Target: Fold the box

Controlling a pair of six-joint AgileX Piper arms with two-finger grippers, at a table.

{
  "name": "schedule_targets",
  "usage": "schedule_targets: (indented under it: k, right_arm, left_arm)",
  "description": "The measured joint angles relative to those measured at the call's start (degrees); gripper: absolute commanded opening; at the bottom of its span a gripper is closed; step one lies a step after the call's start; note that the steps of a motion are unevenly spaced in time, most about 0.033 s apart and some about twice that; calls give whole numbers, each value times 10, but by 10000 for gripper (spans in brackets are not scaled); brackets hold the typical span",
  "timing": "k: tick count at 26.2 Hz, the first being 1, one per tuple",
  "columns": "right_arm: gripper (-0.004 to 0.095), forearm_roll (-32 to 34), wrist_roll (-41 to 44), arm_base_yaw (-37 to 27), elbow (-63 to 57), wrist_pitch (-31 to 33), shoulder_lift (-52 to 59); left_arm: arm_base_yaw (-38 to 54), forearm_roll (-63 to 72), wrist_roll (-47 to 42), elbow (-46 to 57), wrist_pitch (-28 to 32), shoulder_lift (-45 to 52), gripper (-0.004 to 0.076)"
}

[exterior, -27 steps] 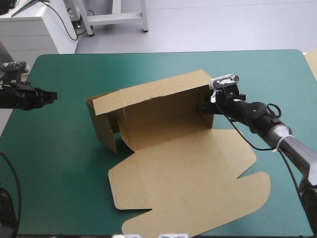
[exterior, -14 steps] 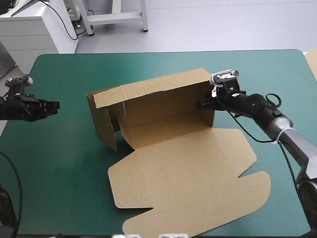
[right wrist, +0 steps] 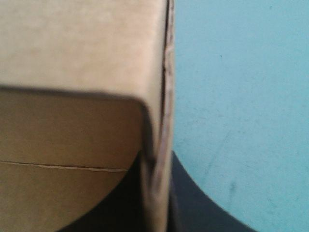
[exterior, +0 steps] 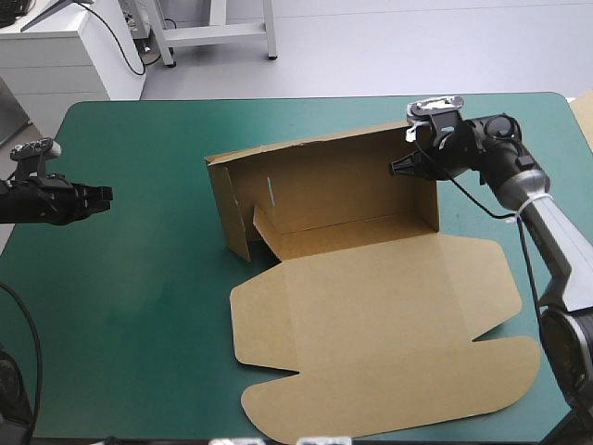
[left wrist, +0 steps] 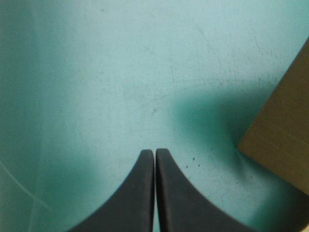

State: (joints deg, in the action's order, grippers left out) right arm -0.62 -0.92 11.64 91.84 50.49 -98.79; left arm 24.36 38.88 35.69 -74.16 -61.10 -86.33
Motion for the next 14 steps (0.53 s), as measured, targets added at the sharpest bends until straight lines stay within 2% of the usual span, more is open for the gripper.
schedule_targets:
  k: [4,5,7,14]
  right_arm:
    - [1,6,9,0,70,91,-20]
    - [1,6,13,0,99,140,-38]
    - [1,17,22,-1,132,190,-75]
    - [1,-17,26,-15,147,184,-127]
  left_arm:
    - [0,0,0,2,0,0,-8]
    - [0,0,0,4,-2,0,-8]
    - [0,4,0,5,-2,0,-8]
    - [0,27,0,8,-8,0,-8]
